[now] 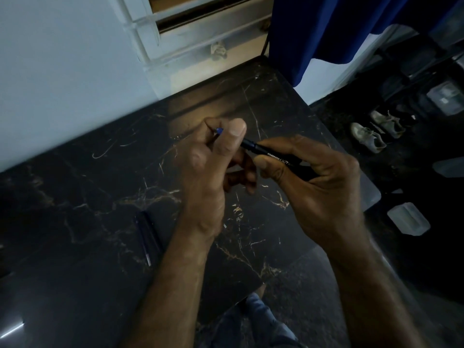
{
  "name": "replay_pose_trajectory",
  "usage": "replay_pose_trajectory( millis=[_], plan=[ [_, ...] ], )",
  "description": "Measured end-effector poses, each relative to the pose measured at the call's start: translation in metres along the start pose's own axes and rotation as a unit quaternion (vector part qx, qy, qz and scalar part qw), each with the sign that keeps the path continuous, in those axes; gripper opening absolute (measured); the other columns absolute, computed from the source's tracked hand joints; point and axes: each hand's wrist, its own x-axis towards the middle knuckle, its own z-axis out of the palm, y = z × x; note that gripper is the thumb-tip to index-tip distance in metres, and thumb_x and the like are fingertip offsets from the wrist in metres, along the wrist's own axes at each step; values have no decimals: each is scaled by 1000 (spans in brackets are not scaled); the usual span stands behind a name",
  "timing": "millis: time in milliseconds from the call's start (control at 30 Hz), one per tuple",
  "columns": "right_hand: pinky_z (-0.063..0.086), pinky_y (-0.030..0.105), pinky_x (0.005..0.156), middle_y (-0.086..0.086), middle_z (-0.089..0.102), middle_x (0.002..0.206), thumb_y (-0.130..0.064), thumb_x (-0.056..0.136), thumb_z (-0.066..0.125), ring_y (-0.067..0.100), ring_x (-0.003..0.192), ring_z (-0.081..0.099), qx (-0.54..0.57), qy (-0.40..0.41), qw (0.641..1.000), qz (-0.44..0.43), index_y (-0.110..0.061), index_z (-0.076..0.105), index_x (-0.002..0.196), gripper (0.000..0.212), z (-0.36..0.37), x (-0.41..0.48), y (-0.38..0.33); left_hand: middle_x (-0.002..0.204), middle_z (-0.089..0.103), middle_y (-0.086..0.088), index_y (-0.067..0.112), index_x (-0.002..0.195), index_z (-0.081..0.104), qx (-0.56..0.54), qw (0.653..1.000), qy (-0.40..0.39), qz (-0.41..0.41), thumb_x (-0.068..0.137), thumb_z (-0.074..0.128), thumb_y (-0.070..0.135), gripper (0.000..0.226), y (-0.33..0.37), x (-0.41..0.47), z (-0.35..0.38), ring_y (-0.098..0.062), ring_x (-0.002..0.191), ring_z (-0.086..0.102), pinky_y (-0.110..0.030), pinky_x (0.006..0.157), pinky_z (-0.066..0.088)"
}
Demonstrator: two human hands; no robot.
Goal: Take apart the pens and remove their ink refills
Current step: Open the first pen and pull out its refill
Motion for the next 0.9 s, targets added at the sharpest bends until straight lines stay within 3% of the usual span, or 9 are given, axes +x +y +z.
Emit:
replay_pose_trajectory(
  millis=[100,200,300,467,567,667,767,800,900],
  plan=[
    [64,38,76,0,79,100,-17,96,76,13,90,78,8,-4,1000,6,-16,76,116,20,-6,1,0,80,70,3,15,120,71,-24,999,-33,12,105,59,22,20,3,-4,-3,-15,63,68,-27,51,54],
    [63,43,72,-2,79,101,-19,97,77,15,89,78,-12,-2,1000,0,-21,74,115,19,-10,1,1,76,72,5,16,99,77,35,998,14,50,102,67,16,10,4,-3,-2,-12,53,67,-23,44,50],
    [62,45,71,3,80,100,-13,97,78,17,87,77,-9,-7,1000,-3,-16,76,116,19,-9,1,3,65,66,5,16,85,64,74,994,53,61,102,69,21,19,4,1,4,-14,45,63,-22,41,47],
    [62,43,72,5,80,101,-10,97,77,16,88,77,11,-8,1000,-10,-13,76,118,21,-14,3,6,82,72,4,16,118,71,26,998,-35,45,103,65,15,17,8,1,2,-13,62,69,-24,47,54],
    [61,46,69,4,79,100,-10,96,78,19,85,76,1,-9,1000,-18,-15,74,118,23,-16,3,8,75,73,6,18,94,74,56,997,2,47,101,69,13,10,8,-1,4,-9,51,68,-20,40,49],
    [62,41,72,-3,78,101,-14,97,77,13,87,76,16,-19,999,-20,-17,74,118,21,-13,2,7,59,60,9,19,80,60,86,993,60,52,102,69,21,24,4,1,13,-10,41,60,-20,38,44],
    [63,39,73,-3,78,100,-14,97,77,11,87,76,14,-19,1000,-19,-17,75,117,20,-14,2,9,69,63,9,19,106,65,42,999,5,34,102,65,26,8,6,1,13,-13,50,63,-24,45,50],
    [62,41,73,-1,79,100,-13,97,77,13,87,76,16,-16,1000,-17,-17,76,116,20,-17,2,11,75,66,7,17,116,67,27,999,-18,33,102,64,23,16,7,0,11,-14,56,65,-25,47,52],
    [59,49,69,7,79,97,-9,97,79,24,82,75,17,-10,1000,-14,-14,77,116,20,-22,2,13,81,74,3,11,108,72,41,997,-28,55,102,65,14,9,9,-2,7,-12,57,69,-22,44,52]
  ],
)
